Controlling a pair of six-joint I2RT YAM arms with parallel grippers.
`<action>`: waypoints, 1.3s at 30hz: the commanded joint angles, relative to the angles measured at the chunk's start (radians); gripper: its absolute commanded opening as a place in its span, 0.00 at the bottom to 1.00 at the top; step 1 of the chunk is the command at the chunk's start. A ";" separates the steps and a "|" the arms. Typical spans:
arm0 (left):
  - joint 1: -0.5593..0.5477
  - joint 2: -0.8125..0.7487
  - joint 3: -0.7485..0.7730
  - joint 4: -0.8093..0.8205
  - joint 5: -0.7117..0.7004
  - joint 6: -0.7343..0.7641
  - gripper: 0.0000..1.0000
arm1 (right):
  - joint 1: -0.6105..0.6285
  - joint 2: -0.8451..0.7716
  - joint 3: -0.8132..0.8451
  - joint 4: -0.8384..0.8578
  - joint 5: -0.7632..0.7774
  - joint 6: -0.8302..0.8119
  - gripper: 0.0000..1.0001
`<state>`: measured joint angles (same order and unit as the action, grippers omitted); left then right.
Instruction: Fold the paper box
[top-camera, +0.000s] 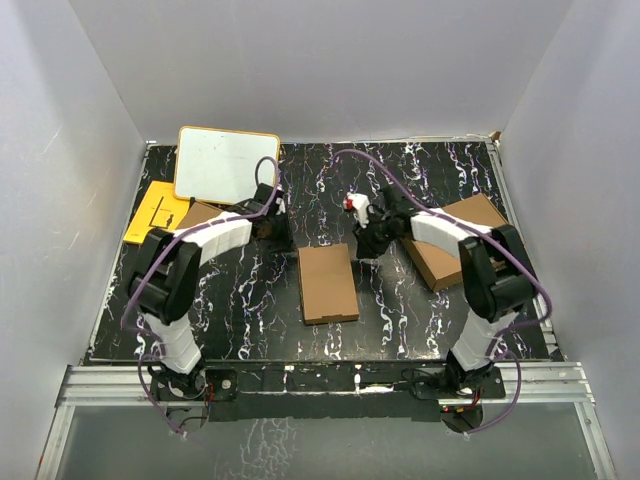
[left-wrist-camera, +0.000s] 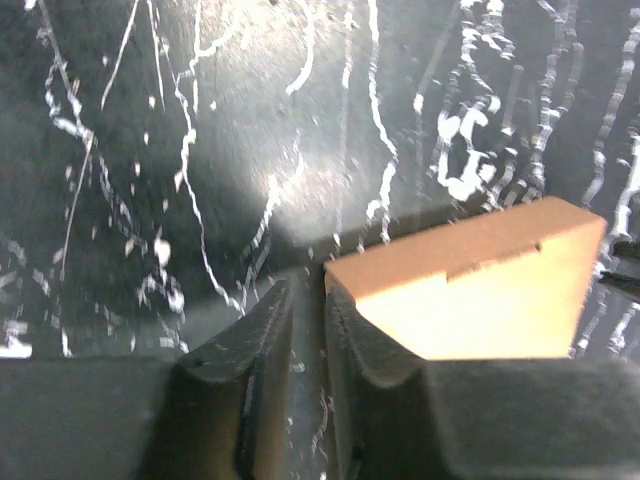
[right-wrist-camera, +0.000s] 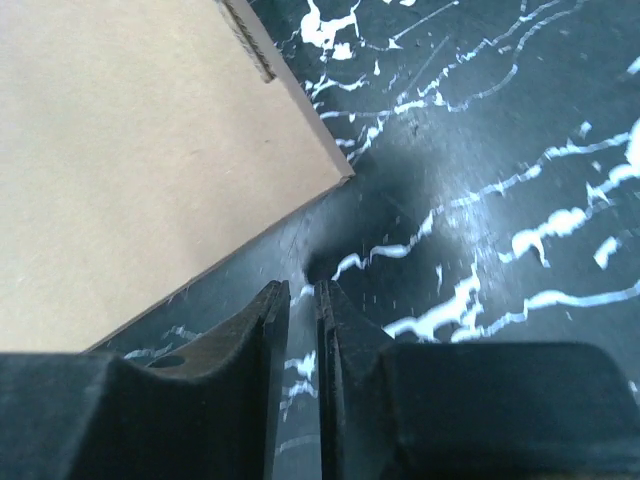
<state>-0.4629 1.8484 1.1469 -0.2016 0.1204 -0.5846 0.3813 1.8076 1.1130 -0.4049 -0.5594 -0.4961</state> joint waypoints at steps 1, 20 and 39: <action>-0.003 -0.236 -0.028 -0.062 -0.078 0.057 0.25 | -0.048 -0.174 -0.063 0.026 -0.213 -0.079 0.26; 0.008 -1.187 -0.727 0.383 0.062 -0.123 0.97 | -0.186 -0.472 -0.174 -0.262 -0.462 -0.255 0.72; 0.009 -1.232 -0.774 0.304 0.039 -0.094 0.97 | -0.274 -0.450 -0.169 -0.242 -0.629 -0.088 0.79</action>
<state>-0.4591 0.6331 0.4114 0.0406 0.1280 -0.6533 0.1123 1.3506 0.9646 -0.7139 -1.0443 -0.6468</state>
